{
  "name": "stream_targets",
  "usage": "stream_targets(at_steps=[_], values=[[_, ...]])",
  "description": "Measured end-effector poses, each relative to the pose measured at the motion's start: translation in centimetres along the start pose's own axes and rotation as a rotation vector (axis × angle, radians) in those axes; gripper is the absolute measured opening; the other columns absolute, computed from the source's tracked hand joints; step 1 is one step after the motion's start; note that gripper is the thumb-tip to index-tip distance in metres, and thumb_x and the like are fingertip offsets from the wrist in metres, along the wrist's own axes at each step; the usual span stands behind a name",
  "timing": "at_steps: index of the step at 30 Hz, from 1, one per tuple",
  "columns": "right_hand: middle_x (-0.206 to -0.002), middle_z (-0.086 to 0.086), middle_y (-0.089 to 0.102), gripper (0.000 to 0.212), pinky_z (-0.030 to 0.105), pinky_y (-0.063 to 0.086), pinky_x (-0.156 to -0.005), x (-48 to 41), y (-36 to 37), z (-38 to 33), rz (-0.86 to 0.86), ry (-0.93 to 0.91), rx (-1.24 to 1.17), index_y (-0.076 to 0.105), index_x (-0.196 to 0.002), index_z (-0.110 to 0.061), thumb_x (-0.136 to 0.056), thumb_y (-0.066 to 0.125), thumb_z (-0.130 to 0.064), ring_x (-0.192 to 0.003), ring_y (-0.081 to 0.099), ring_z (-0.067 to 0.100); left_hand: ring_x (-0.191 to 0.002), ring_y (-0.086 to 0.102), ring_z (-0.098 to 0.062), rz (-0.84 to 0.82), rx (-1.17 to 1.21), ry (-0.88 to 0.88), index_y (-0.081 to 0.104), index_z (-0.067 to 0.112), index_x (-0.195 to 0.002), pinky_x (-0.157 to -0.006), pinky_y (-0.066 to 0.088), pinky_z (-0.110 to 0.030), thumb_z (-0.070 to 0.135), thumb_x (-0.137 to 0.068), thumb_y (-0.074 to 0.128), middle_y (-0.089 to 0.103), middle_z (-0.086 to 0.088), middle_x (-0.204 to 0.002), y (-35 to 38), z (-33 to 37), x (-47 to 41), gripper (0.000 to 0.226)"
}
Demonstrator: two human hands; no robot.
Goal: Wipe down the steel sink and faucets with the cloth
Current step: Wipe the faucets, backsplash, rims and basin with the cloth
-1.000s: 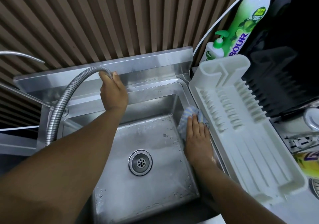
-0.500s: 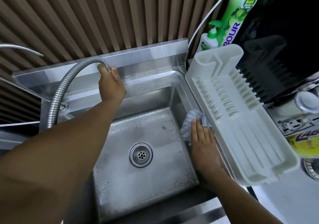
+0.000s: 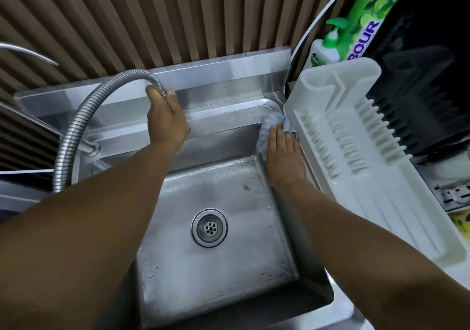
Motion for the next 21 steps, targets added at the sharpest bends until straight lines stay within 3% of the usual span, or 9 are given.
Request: stream_targets(at_steps=[4,8,13,15,18,21], values=[[-0.166,0.018,-0.006,0.085,0.043,0.003,-0.124,1.3,-0.5,0.5,-0.034,-0.019,0.016,-0.013,-0.156,0.000,-0.099,0.044,-0.029,-0.153,0.006,0.033,-0.081,0.059,-0.019,-0.022,0.022,0.005,0.032,0.013,-0.137,-0.068,0.044,-0.028,0.034,-0.107,0.029,0.061,-0.005,-0.097,-0.2,0.1,0.0,0.037],[-0.159,0.022,0.031,0.075,0.048,0.029,-0.117,9.4,1.4,1.5,0.066,0.045,-0.131,0.024,-0.154,0.004,-0.084,0.044,-0.014,-0.138,0.042,0.039,-0.082,0.059,-0.022,-0.025,0.023,0.002,0.032,0.012,-0.136,-0.070,0.043,-0.031,0.034,-0.107,0.029,0.059,-0.005,-0.097,-0.2,0.5,0.3,0.036],[-0.155,0.022,0.039,0.078,0.045,0.024,-0.114,14.2,2.4,1.8,0.029,0.096,-0.193,0.033,-0.151,0.004,-0.077,0.033,-0.019,-0.133,0.048,0.038,-0.083,0.058,-0.028,-0.003,0.004,-0.011,0.034,0.010,-0.129,-0.069,0.039,-0.033,0.034,-0.107,0.028,0.059,-0.007,-0.096,-0.3,0.6,0.5,0.033],[-0.153,0.023,0.040,0.076,0.046,0.028,-0.114,12.6,2.3,1.5,0.044,0.111,-0.181,0.034,-0.151,0.004,-0.079,0.043,-0.018,-0.131,0.049,0.038,-0.082,0.058,-0.028,-0.007,0.003,-0.018,0.033,0.010,-0.129,-0.068,0.040,-0.034,0.034,-0.107,0.028,0.059,-0.007,-0.095,-0.2,0.7,0.5,0.033],[-0.158,0.023,0.032,0.087,0.048,0.029,-0.117,7.9,1.1,0.9,0.037,0.087,-0.181,0.025,-0.154,0.004,-0.079,0.063,-0.015,-0.139,0.042,0.038,-0.081,0.058,-0.024,-0.006,0.002,-0.019,0.033,0.011,-0.133,-0.067,0.041,-0.032,0.034,-0.107,0.028,0.059,-0.006,-0.096,-0.1,0.6,0.5,0.035],[-0.167,0.017,0.001,0.083,0.045,0.005,-0.123,2.5,0.1,0.2,0.041,0.025,-0.136,-0.007,-0.157,0.000,-0.096,0.045,-0.022,-0.152,0.013,0.033,-0.080,0.057,-0.022,0.012,-0.010,-0.019,0.032,0.011,-0.135,-0.065,0.039,-0.029,0.033,-0.107,0.029,0.059,-0.005,-0.098,0.2,0.5,0.6,0.036]])
Point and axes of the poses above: each hand's wrist, its own x-axis away from the middle knuckle, its own y-axis out of the palm, z = x × y, the point moved 1 cm from there along -x, towards the middle knuckle
